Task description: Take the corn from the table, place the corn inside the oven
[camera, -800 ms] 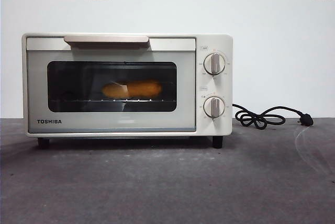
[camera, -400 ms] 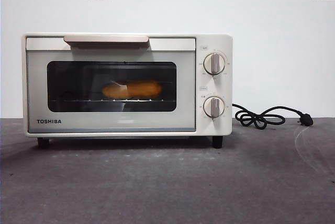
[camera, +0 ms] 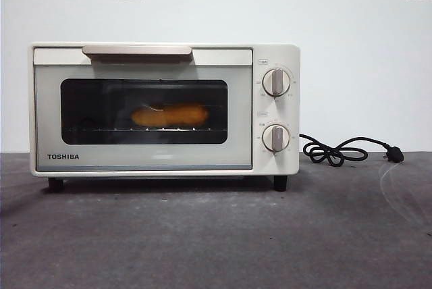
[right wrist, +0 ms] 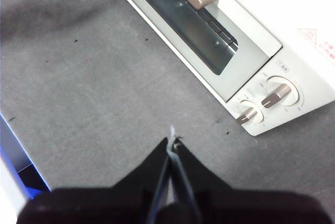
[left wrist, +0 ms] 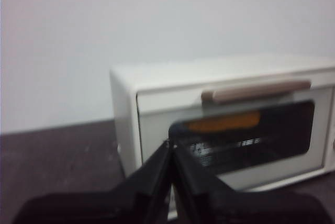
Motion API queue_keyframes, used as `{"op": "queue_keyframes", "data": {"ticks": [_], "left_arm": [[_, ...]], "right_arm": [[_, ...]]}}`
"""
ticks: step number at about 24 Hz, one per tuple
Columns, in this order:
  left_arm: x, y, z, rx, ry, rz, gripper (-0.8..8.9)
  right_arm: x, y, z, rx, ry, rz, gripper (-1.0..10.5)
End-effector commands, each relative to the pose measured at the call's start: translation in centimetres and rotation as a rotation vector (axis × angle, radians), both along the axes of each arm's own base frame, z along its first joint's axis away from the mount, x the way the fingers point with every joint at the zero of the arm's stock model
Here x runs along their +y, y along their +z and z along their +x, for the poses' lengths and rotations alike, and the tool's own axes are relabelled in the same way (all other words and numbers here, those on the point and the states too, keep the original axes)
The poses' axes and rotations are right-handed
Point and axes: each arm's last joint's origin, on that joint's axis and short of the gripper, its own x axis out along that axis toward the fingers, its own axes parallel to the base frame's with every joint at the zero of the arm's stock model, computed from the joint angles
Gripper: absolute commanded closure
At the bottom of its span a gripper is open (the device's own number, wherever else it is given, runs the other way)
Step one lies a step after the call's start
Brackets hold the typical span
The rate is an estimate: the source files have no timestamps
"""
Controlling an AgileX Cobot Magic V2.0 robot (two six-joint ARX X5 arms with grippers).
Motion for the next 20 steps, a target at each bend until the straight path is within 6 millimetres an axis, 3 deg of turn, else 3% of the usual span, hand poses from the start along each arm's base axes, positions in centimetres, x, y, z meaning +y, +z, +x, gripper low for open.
{"op": "queue_keyframes", "data": {"ticks": [1,7,20], "left_arm": [[0.2,-1.1,0.0,0.09,0.055,0.014,8.17],[0.7,-3.2,-0.1,0.306,0.159,0.03,8.17],[0.7,-3.1,0.0,0.305,0.165,-0.002,8.17]], "right_arm": [[0.0,0.2,0.0,-0.005,-0.007,0.014,9.5],[0.0,0.2,0.0,-0.005,-0.007,0.014,9.5],[0.0,0.2,0.0,-0.005,-0.007,0.014,9.5]]}}
